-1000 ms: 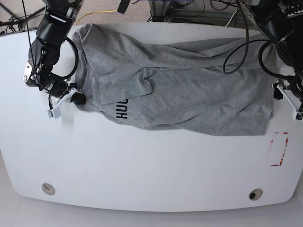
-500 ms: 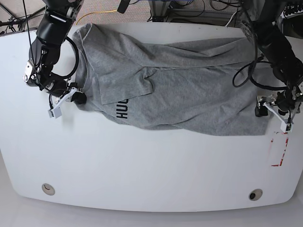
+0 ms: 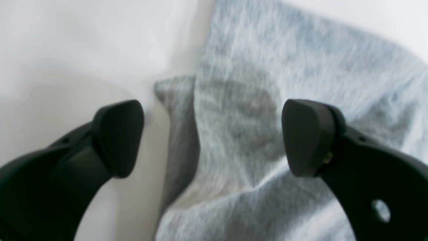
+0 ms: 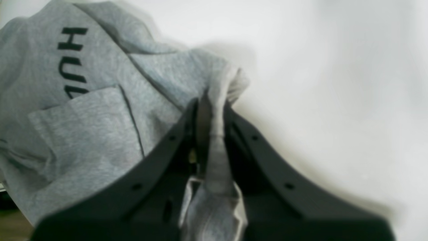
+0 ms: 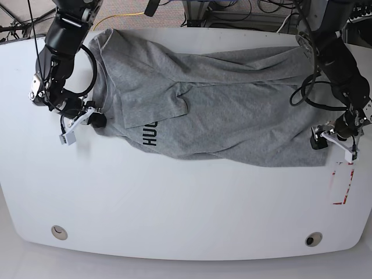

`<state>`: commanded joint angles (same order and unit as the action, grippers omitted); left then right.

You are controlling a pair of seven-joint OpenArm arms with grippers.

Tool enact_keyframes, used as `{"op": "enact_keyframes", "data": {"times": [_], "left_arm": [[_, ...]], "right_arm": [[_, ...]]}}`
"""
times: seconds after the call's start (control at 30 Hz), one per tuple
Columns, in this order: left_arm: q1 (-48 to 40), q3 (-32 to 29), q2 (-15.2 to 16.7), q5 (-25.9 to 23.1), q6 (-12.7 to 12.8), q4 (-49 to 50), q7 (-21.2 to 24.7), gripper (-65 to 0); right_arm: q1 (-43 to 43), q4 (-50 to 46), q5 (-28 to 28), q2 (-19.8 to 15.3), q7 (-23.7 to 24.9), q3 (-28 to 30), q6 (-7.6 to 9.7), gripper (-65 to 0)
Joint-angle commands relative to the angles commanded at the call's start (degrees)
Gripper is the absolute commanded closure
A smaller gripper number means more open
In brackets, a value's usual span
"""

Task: Fold the T-shirt properly
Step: 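Grasp the shirt's hem corners with both grippers, then lift the hem with both grippers and fold it over toward the collar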

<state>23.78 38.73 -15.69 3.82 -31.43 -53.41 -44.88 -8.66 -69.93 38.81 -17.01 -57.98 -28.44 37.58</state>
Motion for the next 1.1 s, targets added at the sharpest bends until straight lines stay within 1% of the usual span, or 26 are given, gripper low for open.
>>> {"op": "enact_keyframes", "data": {"times": [0.07,0.13,0.2,0.27,0.3,0.33,0.4,0.43,0.47,0.6,0.63,0.67,0.7,0.83,0.93,1.03,1.1], "left_arm": [[-0.1,0.0,0.1,0.0,-0.1,0.4,0.0,-61.9],[-0.1,-0.2,0.2,0.0,-1.0,0.7,0.0,-59.7],[-0.2,-0.2,0.3,0.0,-2.4,0.7,0.0,-51.9],[-0.3,-0.3,0.3,0.0,-4.0,0.7,0.0,-36.1],[-0.4,-0.3,0.3,0.0,-4.4,0.7,0.0,-29.3],[-0.4,-0.3,0.3,-0.1,-4.5,0.7,0.0,-23.6],[-0.4,-0.4,0.3,-0.2,-4.7,0.7,0.0,-7.6],[-0.4,-0.4,0.3,-0.3,-4.7,0.7,0.0,-1.9],[-0.4,-0.4,0.3,-0.3,-4.7,0.7,0.0,0.0],[-0.4,-0.4,0.3,-0.2,-5.1,0.3,0.0,0.0],[-0.4,-0.4,0.3,-0.2,-6.0,0.2,0.0,0.0],[-0.2,-0.4,0.2,-0.2,-7.8,-0.4,0.0,0.0],[-0.2,-0.4,0.2,-0.2,-8.6,-1.1,0.0,0.0],[0.2,-0.4,0.2,-0.2,-8.6,-5.3,0.0,0.0],[2.4,-0.4,0.2,-0.2,-8.6,-5.9,-0.1,0.0],[4.2,-0.4,0.2,-0.1,-8.6,-7.3,-1.8,0.0],[5.5,-0.3,0.2,-0.1,-8.6,-11.0,-3.9,0.0]], "right_arm": [[0.0,0.0,0.2,0.0,0.0,0.0,0.00,0.0],[0.0,0.0,0.1,0.0,0.0,-0.1,-0.09,0.0],[0.0,0.0,0.1,0.0,0.0,-0.3,-0.09,0.0],[0.0,-0.1,0.3,0.0,0.0,-0.3,-0.09,0.0],[0.0,-0.1,0.3,-0.1,0.0,-0.3,-0.09,0.0],[0.0,-0.1,0.4,-0.2,0.0,-0.3,-0.09,0.0],[0.0,-0.1,0.1,-0.3,0.0,-0.3,-0.09,0.0],[0.0,-0.1,0.1,-0.3,0.0,-0.2,0.00,0.0],[0.0,-0.3,0.1,-0.3,0.0,-0.2,0.00,0.0],[-0.4,-0.4,0.4,-0.4,0.0,-0.1,0.09,0.0],[-0.5,-0.4,0.4,-0.4,0.0,-0.1,0.09,0.0],[-0.9,-0.8,0.4,-0.6,-0.1,0.0,0.09,0.0],[-1.3,-1.5,0.4,-1.2,-0.1,0.0,0.09,0.0],[-3.2,-5.5,0.4,-3.1,-1.1,1.1,0.09,0.0],[-6.0,-6.8,0.4,-4.7,-2.3,1.7,0.18,0.0],[-9.1,-7.6,0.5,-5.1,-3.2,1.7,0.26,0.0],[-11.8,-7.9,0.5,-6.9,-4.9,1.7,0.35,0.0]]}}
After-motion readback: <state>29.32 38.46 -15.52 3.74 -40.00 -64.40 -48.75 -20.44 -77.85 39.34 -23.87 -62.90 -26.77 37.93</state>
